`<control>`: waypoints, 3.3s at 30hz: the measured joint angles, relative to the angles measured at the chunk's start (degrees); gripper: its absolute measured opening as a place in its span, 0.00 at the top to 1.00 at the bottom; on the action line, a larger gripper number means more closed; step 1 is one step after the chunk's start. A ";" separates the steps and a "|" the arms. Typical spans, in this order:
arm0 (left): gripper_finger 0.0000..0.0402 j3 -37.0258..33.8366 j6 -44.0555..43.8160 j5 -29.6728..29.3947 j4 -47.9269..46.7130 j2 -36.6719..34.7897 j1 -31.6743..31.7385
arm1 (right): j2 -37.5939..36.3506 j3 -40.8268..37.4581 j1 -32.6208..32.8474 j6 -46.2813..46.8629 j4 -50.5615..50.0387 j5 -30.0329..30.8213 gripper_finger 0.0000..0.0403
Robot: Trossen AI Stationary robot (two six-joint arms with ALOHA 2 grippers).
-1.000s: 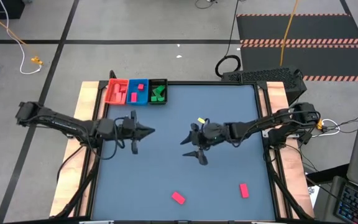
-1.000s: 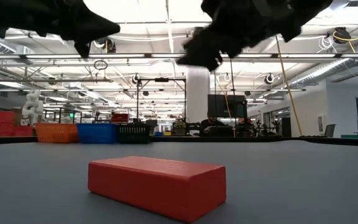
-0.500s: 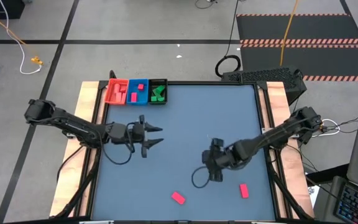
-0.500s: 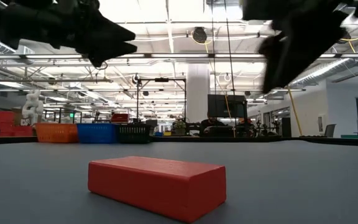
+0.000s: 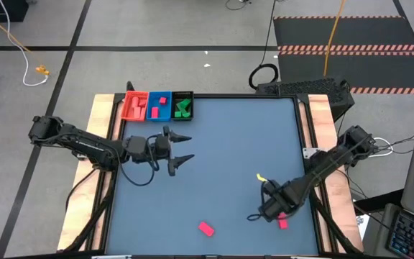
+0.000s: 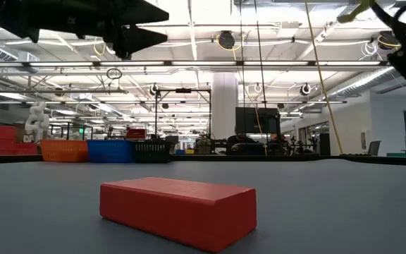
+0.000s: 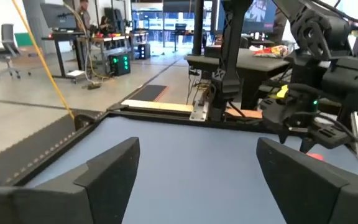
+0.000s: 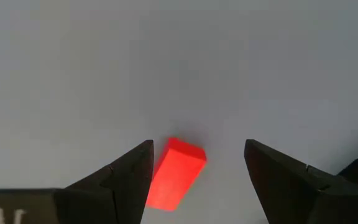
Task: Sort & place blocks by color
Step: Put the red block into the blue bin
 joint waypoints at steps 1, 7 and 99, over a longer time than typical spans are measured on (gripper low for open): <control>0.20 0.45 0.94 0.00 -0.47 0.00 0.00 | 0.00 -0.15 0.70 2.11 0.52 0.00 0.39; 0.25 1.90 5.41 0.09 -0.79 0.00 0.00 | 0.00 -0.15 4.07 12.88 6.01 0.14 0.39; 0.40 3.19 1.56 13.03 3.38 5.29 -2.37 | -3.13 -0.17 -25.79 -95.03 85.03 30.12 0.71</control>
